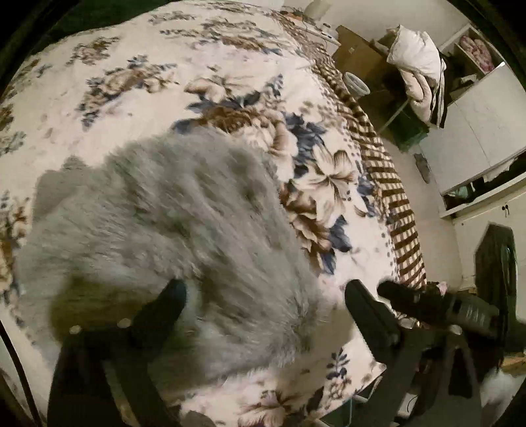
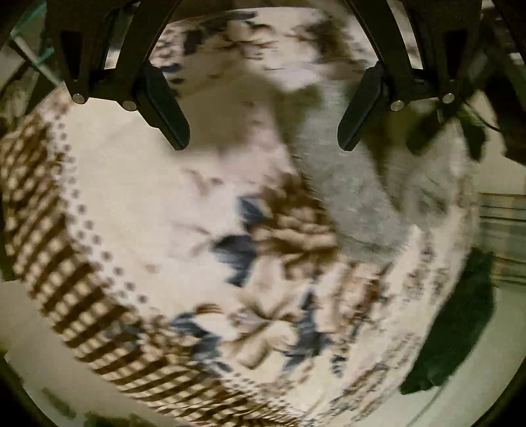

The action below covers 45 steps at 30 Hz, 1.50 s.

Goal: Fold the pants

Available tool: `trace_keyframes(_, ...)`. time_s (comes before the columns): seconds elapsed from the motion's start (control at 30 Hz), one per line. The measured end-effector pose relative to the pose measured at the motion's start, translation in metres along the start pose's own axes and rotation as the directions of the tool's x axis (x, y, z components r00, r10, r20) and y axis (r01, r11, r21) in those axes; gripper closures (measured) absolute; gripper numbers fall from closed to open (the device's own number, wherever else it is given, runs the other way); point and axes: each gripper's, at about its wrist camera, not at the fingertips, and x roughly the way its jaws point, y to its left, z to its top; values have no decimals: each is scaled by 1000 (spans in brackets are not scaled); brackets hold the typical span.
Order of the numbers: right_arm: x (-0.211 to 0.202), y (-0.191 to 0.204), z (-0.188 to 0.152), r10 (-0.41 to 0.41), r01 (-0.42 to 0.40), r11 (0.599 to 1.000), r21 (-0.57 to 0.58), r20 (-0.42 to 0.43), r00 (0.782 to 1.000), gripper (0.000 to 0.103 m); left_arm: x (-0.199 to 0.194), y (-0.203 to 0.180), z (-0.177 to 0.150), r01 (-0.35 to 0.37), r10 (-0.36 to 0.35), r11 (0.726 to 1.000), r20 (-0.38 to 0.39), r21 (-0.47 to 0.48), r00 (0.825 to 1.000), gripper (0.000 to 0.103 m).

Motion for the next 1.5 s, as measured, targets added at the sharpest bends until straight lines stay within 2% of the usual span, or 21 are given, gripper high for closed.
trace_keyframes(0.07,-2,15,5,80,-81,997,-21,-22,997,10,-27,10,-2,-8,10,999,56,-40,998,4)
trace_keyframes(0.2,11,63,11,162,-173,977,-122,-92,983,7,-83,57,-11,-105,137,976,165,-189,977,4)
trace_keyframes(0.33,49,117,12,211,-243,948,-205,-168,963,7,-102,114,-22,-249,309,915,156,-317,938,4)
trace_keyframes(0.47,93,153,6,170,-236,939,-250,-259,951,8,-99,160,-34,-323,387,862,95,-392,917,4)
trace_keyframes(0.53,102,168,-2,103,-184,931,-316,-256,961,63,-100,171,-39,-326,395,848,87,-417,915,4)
trace_keyframes(0.57,98,172,-5,63,-142,929,-343,-231,971,75,-99,172,-39,-323,393,847,89,-422,915,4)
trace_keyframes(0.7,35,162,0,140,-166,936,-309,-105,985,78,-101,177,-33,-295,367,854,94,-429,926,4)
trace_keyframes(0.77,8,146,7,157,-166,946,-277,-55,986,79,-93,177,-26,-273,338,864,85,-422,937,4)
trace_keyframes(0.83,-8,119,22,124,-124,969,-216,-13,992,78,-82,175,-19,-242,297,878,73,-413,952,4)
trace_keyframes(0.93,11,77,42,31,-39,989,-140,-63,998,73,-61,168,-7,-201,238,897,49,-393,970,4)
trace_keyframes(1.0,38,48,50,6,-20,996,-85,-160,987,54,-45,164,5,-187,209,912,22,-366,978,4)
trace_keyframes(1.03,51,35,52,3,-17,998,-64,-215,977,50,-41,163,9,-182,202,916,18,-358,979,4)
trace_keyframes(1.07,56,26,54,-2,-7,999,-38,-247,969,38,-34,161,19,-172,185,929,11,-327,983,4)
trace_keyframes(1.1,53,23,55,6,-12,1000,-19,-244,970,27,-30,160,28,-172,182,938,6,-301,983,4)
trace_keyframes(1.2,29,21,61,131,-122,990,71,-147,980,26,-14,163,55,-164,166,961,-11,-225,986,4)
trace_keyframes(1.27,19,30,70,204,-196,976,91,-91,975,19,4,169,74,-159,153,969,-46,-187,987,4)
trace_keyframes(1.33,30,54,84,229,-225,973,45,-105,968,18,19,171,89,-156,148,978,-70,-140,987,4)
trace_keyframes(1.4,56,81,98,237,-246,969,-34,-170,957,19,30,173,98,-149,138,982,-95,-119,986,4)
trace_keyframes(1.43,69,90,102,208,-225,972,-64,-202,957,22,36,174,102,-142,130,984,-108,-112,986,4)
trace_keyframes(1.47,80,98,106,140,-163,982,-93,-214,967,64,39,176,105,-149,136,983,-118,-109,984,4)
trace_keyframes(1.5,90,108,111,82,-113,985,-131,-218,973,80,42,178,107,-154,141,982,-123,-107,982,6)
